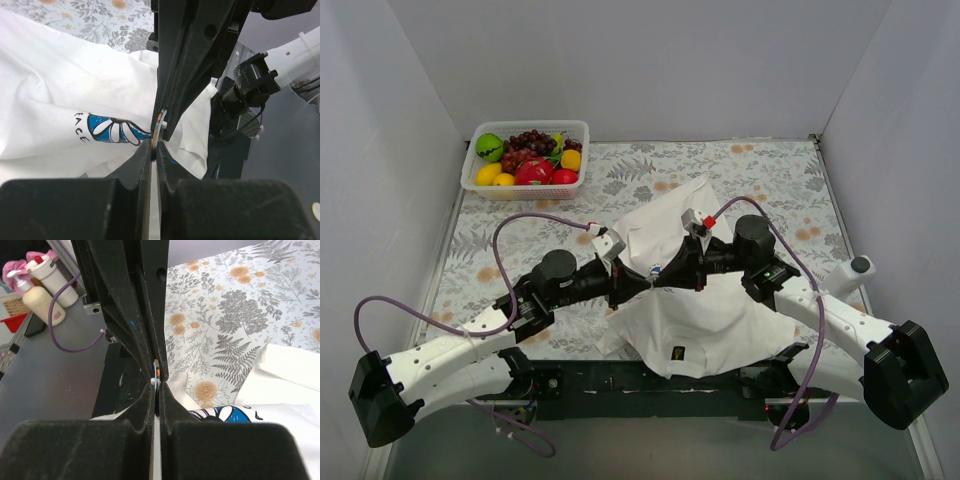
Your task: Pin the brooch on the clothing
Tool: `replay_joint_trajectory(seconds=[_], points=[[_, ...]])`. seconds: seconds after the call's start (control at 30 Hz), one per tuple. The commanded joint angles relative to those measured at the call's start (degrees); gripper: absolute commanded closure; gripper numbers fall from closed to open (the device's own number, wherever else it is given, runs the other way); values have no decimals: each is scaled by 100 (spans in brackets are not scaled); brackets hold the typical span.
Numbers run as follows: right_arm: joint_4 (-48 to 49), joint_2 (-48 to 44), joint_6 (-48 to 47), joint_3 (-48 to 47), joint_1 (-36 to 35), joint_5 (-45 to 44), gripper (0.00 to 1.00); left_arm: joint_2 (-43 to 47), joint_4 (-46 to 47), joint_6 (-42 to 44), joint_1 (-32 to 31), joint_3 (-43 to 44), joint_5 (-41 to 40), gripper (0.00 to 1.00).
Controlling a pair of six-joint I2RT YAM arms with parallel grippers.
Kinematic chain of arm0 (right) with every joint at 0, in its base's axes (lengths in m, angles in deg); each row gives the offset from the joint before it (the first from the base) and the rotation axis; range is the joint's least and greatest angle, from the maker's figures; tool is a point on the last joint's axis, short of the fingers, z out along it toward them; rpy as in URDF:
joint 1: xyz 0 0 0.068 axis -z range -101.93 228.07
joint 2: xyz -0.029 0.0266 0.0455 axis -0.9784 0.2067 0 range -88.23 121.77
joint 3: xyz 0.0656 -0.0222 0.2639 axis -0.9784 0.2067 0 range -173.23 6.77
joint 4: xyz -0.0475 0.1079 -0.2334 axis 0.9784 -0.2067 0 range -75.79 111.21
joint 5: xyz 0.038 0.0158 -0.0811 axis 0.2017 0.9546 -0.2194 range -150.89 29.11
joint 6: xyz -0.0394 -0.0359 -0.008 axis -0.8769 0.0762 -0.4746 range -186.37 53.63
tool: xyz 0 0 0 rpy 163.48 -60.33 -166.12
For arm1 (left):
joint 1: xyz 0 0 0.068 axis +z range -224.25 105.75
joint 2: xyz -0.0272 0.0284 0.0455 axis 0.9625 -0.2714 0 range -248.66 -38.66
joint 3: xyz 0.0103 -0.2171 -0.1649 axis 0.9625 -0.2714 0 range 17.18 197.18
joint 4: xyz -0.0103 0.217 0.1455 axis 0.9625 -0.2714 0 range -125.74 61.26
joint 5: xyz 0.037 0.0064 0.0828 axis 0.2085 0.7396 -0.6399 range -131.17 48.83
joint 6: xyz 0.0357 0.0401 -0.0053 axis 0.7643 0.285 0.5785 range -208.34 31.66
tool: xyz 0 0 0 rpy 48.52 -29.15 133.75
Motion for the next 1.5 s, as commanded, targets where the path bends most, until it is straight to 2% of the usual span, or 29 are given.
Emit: replay_joint_trajectory(seconds=[0.0,0.5,0.77,0.93,1.0,1.03,1.13,1.2,1.47], points=[[-71,-116,64,74,103,-1548,99,644,629,-192,-95,-81,226,100],[307,-275,302,268,174,-1821,99,1365,524,-332,-95,-415,-266,100],[816,-319,329,409,174,-1434,98,1375,524,-412,-95,-495,-433,100],[1063,-319,381,444,174,-1171,87,1295,585,-456,-95,-539,-442,100],[1186,-292,390,435,174,-995,78,1278,603,-456,-95,-539,-442,100],[1178,-292,390,435,182,-960,67,1260,603,-447,-95,-539,-451,100],[1239,-336,364,461,174,-950,54,1260,594,-438,-95,-530,-495,100],[1160,-433,302,461,182,-994,49,1269,568,-429,-103,-530,-521,100],[1081,-652,188,435,191,-1170,37,1260,515,-420,-103,-521,-582,100]])
